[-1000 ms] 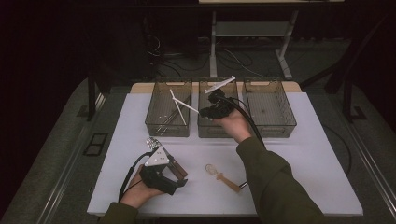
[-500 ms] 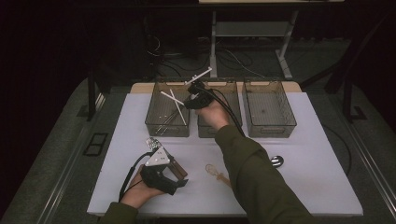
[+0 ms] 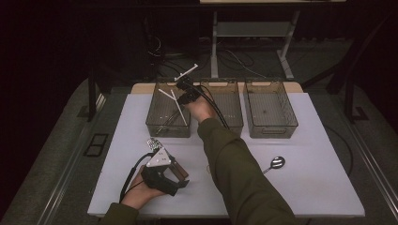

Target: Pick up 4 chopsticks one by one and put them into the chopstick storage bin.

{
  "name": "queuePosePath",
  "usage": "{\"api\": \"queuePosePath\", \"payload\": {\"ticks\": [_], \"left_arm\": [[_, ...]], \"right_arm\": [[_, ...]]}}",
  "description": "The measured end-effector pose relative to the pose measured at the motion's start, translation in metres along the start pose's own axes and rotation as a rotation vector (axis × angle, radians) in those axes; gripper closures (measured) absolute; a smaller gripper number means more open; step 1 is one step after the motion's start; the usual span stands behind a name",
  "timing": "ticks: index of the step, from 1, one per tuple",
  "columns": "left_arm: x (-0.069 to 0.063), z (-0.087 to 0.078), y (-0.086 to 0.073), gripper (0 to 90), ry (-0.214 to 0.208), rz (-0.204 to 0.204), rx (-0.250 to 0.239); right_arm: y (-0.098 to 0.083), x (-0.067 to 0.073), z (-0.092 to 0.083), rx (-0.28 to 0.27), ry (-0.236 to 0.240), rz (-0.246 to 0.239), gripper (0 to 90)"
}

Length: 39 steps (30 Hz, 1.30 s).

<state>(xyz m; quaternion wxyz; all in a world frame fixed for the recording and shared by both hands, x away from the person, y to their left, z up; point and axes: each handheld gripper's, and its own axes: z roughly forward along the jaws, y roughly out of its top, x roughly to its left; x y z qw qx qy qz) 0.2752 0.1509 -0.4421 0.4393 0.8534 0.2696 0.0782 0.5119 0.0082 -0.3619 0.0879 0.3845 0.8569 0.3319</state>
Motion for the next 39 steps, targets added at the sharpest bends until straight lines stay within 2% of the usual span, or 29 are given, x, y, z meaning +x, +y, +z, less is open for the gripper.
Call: {"api": "queuePosePath", "payload": {"ticks": [6, 10, 13, 16, 18, 23, 31, 39], "left_arm": [[0.0, 0.001, 0.001, 0.0, -0.006, 0.006, -0.004], [0.0, 0.0, 0.001, 0.0, -0.007, 0.007, -0.007], [0.0, 0.0, 0.001, 0.0, -0.006, 0.007, -0.008], [0.0, 0.0, 0.001, 0.0, -0.007, 0.008, -0.007], [-0.001, 0.0, 0.001, 0.0, -0.008, 0.008, -0.007], [-0.001, 0.0, 0.001, 0.0, -0.007, 0.008, -0.006], [-0.001, 0.0, 0.001, 0.0, -0.005, 0.013, -0.002], [-0.002, 0.0, 0.002, 0.0, -0.004, 0.019, 0.003]], "right_arm": [[0.007, 0.005, 0.014, 0.008, -0.019, 0.012, 84.5], [0.011, 0.009, 0.02, -0.008, -0.009, 0.021, 83.2], [0.012, 0.012, 0.017, -0.034, -0.01, 0.009, 74.9], [0.011, 0.013, 0.011, -0.041, -0.013, 0.002, 68.0], [0.011, 0.012, 0.006, -0.042, 0.016, 0.006, 64.0], [0.005, 0.011, -0.008, -0.061, 0.055, -0.017, 53.5], [-0.016, 0.005, -0.034, -0.123, 0.108, -0.042, 39.7], [-0.039, 0.001, -0.059, -0.159, 0.114, -0.077, 31.4]]}}
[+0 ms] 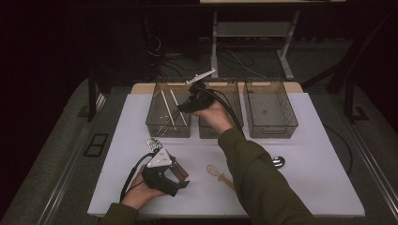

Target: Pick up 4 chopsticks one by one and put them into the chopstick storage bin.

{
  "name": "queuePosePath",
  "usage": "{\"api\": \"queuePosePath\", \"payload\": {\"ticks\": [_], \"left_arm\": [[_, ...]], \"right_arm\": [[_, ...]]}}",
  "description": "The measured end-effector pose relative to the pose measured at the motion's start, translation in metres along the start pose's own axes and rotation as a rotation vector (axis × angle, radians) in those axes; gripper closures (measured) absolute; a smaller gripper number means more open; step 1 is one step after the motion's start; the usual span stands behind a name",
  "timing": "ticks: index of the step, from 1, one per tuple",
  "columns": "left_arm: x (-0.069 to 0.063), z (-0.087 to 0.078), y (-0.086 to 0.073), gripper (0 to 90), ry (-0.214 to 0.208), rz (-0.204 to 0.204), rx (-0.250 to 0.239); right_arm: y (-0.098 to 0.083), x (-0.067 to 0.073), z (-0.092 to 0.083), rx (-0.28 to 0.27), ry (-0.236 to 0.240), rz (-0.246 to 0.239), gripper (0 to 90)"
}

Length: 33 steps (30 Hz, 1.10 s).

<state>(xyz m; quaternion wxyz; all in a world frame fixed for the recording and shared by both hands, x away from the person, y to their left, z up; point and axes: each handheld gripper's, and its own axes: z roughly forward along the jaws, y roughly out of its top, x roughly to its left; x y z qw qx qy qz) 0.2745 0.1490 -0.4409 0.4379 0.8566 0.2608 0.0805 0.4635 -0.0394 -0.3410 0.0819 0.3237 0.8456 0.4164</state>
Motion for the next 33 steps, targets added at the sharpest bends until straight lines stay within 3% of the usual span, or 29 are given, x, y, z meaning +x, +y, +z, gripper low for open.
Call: {"api": "queuePosePath", "payload": {"ticks": [13, 33], "left_arm": [[0.0, 0.0, 0.0, 0.0, 0.001, 0.003, 0.009], [0.002, -0.001, -0.002, 0.0, 0.014, -0.006, 0.007]], "right_arm": [[-0.033, -0.002, -0.038, -0.033, 0.034, -0.037, 30.5], [-0.098, -0.02, -0.084, -0.075, 0.051, -0.014, 30.5]]}}
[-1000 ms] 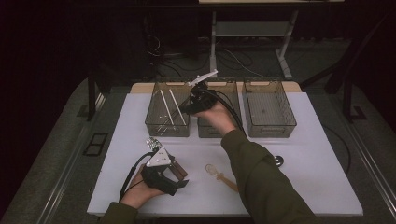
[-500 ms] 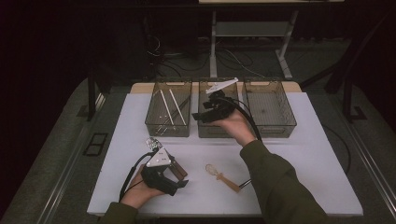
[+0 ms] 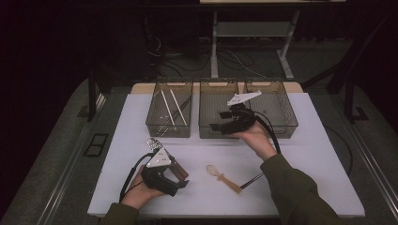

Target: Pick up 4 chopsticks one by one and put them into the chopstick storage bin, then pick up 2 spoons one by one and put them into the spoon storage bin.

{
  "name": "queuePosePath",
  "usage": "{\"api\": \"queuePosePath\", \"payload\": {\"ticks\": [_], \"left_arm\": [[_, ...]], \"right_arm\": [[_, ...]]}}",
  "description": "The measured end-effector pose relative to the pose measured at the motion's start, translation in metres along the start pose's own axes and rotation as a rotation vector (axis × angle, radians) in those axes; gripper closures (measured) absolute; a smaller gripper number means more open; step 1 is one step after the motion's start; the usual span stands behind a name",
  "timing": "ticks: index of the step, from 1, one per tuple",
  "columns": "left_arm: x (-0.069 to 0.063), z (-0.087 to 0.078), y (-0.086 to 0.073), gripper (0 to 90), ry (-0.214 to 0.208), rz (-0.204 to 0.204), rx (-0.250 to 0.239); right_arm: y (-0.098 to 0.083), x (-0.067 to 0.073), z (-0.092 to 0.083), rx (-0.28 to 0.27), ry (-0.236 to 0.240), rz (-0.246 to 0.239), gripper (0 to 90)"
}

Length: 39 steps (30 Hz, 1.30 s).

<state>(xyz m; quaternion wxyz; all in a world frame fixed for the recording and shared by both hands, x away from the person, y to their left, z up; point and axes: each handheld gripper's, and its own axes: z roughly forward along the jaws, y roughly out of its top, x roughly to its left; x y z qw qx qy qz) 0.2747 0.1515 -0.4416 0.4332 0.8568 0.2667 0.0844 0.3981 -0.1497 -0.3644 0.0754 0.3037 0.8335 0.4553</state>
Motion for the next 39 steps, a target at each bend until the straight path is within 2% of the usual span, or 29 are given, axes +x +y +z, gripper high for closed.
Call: {"api": "queuePosePath", "payload": {"ticks": [14, 23, 32, 39], "left_arm": [[0.001, 0.0, -0.001, 0.0, 0.011, -0.007, 0.003], [0.001, 0.0, -0.001, 0.0, 0.014, -0.009, 0.005], [0.0, 0.0, 0.0, 0.0, 0.014, -0.004, 0.006], [0.0, -0.001, 0.0, 0.0, 0.015, -0.003, 0.004]], "right_arm": [[-0.036, -0.003, -0.041, -0.011, 0.006, -0.012, 30.8], [-0.064, -0.009, -0.059, -0.007, -0.008, 0.015, 35.4], [-0.087, -0.019, -0.079, 0.028, -0.036, 0.036, 51.7], [-0.106, -0.029, -0.093, 0.076, -0.078, 0.05, 72.6]]}}
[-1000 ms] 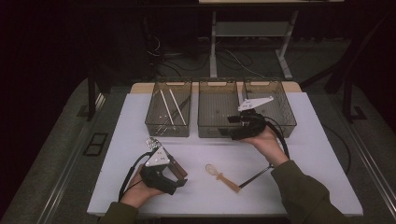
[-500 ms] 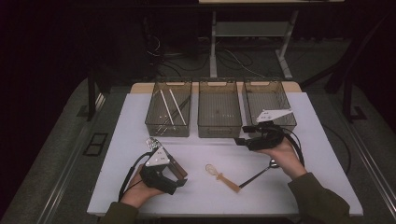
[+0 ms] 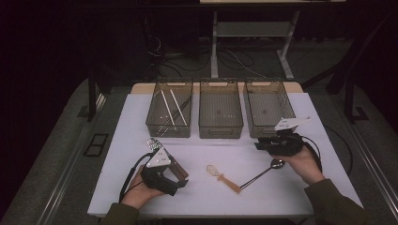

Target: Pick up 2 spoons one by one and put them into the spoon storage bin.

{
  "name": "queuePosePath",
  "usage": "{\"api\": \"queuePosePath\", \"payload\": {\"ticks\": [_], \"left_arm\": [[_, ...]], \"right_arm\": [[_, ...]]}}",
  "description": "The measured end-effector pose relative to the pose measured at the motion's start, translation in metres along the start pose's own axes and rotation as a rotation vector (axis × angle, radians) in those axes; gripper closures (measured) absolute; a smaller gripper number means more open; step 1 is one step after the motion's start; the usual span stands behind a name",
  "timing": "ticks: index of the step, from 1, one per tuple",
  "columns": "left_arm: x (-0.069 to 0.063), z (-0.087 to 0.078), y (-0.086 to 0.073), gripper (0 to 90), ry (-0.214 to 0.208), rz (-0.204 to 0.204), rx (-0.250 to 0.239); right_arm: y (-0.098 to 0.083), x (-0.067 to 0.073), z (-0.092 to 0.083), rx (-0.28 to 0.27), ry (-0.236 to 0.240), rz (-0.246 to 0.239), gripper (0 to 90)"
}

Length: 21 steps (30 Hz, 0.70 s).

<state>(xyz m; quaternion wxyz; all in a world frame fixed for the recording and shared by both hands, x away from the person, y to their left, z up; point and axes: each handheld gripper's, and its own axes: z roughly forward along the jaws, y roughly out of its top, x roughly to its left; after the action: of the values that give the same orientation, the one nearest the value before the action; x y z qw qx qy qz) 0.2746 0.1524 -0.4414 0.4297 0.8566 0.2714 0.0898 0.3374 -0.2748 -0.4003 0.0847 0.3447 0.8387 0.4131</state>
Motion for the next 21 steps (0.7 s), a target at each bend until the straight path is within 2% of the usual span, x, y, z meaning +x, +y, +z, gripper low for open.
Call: {"api": "queuePosePath", "payload": {"ticks": [9, 13, 16, 21], "left_arm": [[0.0, 0.001, 0.001, 0.0, -0.002, 0.0, 0.0], [0.0, 0.0, 0.001, 0.0, -0.001, 0.001, 0.0], [-0.001, 0.0, 0.001, 0.0, -0.001, 0.005, 0.0], [0.0, 0.0, 0.001, 0.0, -0.002, 0.003, 0.0]], "right_arm": [[-0.021, -0.012, -0.009, 0.098, -0.054, 0.004, 88.9], [-0.024, -0.016, -0.006, 0.129, -0.058, 0.011, 89.7], [-0.025, -0.016, -0.002, 0.171, -0.089, 0.005, 89.8], [-0.028, -0.02, 0.001, 0.206, -0.103, 0.018, 89.8]]}}
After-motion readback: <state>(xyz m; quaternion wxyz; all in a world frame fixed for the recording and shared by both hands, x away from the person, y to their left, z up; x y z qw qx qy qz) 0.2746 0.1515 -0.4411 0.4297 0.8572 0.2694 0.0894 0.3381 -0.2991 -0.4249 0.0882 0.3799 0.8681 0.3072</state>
